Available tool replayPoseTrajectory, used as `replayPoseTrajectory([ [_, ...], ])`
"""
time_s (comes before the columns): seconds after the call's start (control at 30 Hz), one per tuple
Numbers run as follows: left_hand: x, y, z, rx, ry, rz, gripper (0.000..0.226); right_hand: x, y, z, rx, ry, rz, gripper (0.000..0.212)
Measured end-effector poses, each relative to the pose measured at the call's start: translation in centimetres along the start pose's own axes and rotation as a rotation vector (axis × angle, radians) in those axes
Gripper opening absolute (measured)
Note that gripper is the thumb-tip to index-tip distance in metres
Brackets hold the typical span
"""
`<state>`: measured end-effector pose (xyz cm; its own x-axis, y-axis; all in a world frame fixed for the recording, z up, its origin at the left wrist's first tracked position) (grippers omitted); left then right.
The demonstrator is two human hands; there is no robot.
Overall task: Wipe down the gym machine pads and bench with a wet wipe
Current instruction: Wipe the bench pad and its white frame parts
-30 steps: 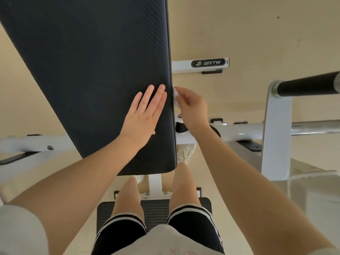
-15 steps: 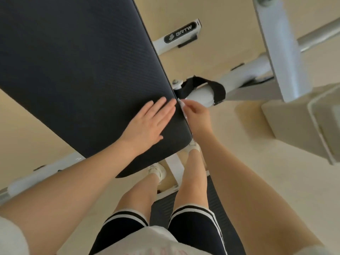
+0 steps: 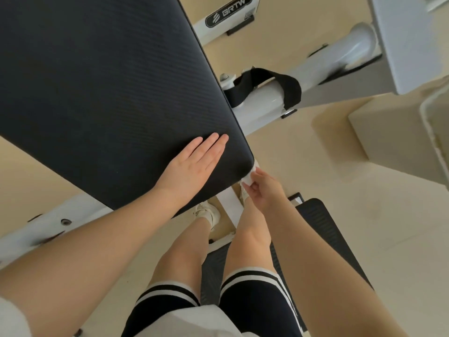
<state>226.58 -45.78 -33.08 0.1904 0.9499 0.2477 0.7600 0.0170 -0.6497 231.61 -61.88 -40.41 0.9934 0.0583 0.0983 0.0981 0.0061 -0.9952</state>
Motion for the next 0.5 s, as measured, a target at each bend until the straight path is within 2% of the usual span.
replayPoseTrajectory([
  [0.07,-0.3,0.0,-0.2,-0.029,-0.013,-0.010,0.100,0.9,0.0,0.0,0.018,0.084,-0.063,0.026],
  [0.17,-0.6,0.0,-0.4,-0.091,-0.023,-0.026,0.090,1.3,-0.3,-0.2,0.015,-0.033,-0.091,0.024],
  [0.27,-1.3,-0.2,0.0,-0.153,-0.044,-0.024,0.072,-1.9,-1.1,0.3,-0.024,-0.067,0.058,0.027],
  [0.33,-1.3,-0.5,0.2,-0.195,-0.068,-0.052,0.067,-4.9,-1.6,1.6,0.022,0.010,0.159,0.030],
  [0.4,-1.3,-1.0,0.4,-0.275,-0.153,-0.090,0.064,-7.1,-1.9,2.8,0.054,0.064,0.196,0.032],
  [0.5,-0.5,-2.8,0.5,-0.390,-0.421,-0.177,0.063,-8.4,-1.6,3.4,0.059,0.034,0.199,0.031],
])
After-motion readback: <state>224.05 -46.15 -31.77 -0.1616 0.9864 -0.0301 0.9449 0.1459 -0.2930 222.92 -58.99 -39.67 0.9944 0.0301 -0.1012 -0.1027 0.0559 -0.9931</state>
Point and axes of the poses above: each hand's wrist, its own y-axis towards the middle knuckle, its own z-axis out of the palm, x = y × z, the point moved 6 cm from there along y, towards the middle knuckle, and after that the axes turned 5 degrees about x, right-handed, at the moved point
